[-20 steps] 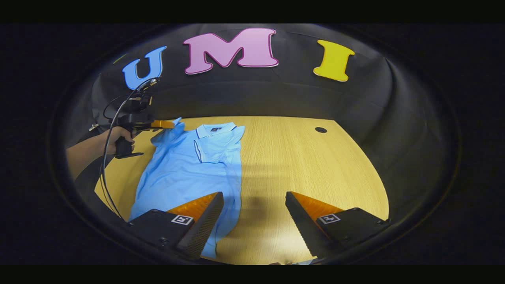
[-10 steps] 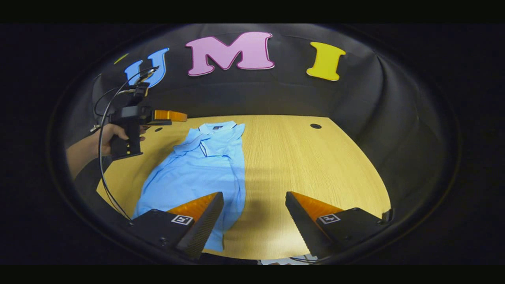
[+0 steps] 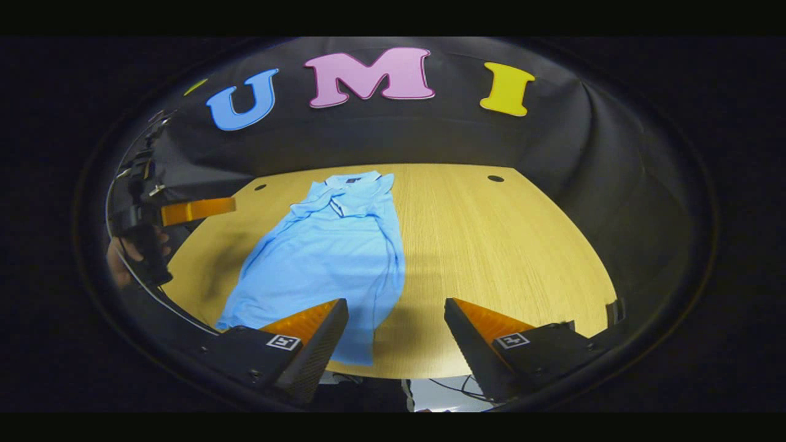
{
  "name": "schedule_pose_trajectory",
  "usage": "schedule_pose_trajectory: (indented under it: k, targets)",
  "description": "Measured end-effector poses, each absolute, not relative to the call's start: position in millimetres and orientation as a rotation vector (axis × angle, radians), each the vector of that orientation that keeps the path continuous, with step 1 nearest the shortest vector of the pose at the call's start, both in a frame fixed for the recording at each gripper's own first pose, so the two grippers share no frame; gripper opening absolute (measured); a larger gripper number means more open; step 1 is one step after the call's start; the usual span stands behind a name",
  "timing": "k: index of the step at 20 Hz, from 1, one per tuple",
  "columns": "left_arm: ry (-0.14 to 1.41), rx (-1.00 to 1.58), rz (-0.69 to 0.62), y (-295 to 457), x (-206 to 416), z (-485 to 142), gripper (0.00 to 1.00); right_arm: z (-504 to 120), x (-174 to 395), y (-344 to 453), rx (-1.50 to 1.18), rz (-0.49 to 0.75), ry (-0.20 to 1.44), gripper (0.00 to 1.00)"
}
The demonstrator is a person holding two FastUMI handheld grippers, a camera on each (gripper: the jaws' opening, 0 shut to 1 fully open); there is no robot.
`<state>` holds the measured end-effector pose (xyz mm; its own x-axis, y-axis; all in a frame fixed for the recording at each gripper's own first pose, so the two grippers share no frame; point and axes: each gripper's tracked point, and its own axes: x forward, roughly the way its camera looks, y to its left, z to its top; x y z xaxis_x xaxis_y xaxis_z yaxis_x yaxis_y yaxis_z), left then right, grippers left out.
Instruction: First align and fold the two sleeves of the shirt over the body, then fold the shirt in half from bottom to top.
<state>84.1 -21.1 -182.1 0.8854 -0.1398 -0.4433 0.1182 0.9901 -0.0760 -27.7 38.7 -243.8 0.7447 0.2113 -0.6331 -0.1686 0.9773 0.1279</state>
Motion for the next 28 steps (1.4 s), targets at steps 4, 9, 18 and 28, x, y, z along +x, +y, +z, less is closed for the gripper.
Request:
schedule_pose_trajectory:
  k: [4,9,18,28]
  targets:
    - [0.543,-0.043,-0.120,-15.6,17.0,-225.7,0.97,-268.4,-51.2,50.9,0.104,0.218,0.755,0.98]
    - [0.663,-0.090,-0.047,-9.3,-20.0,-281.0,0.98,-290.6,-56.4,55.7,0.104,0.202,0.751,0.99]
    - [0.767,-0.061,-0.050,-28.8,-40.3,-330.7,0.98,-335.3,-62.1,67.5,0.112,0.200,0.855,0.99]
    - [0.770,0.063,-0.092,-50.0,-44.6,-340.8,0.59,-344.2,-63.7,78.1,-0.032,0.297,0.917,0.82]
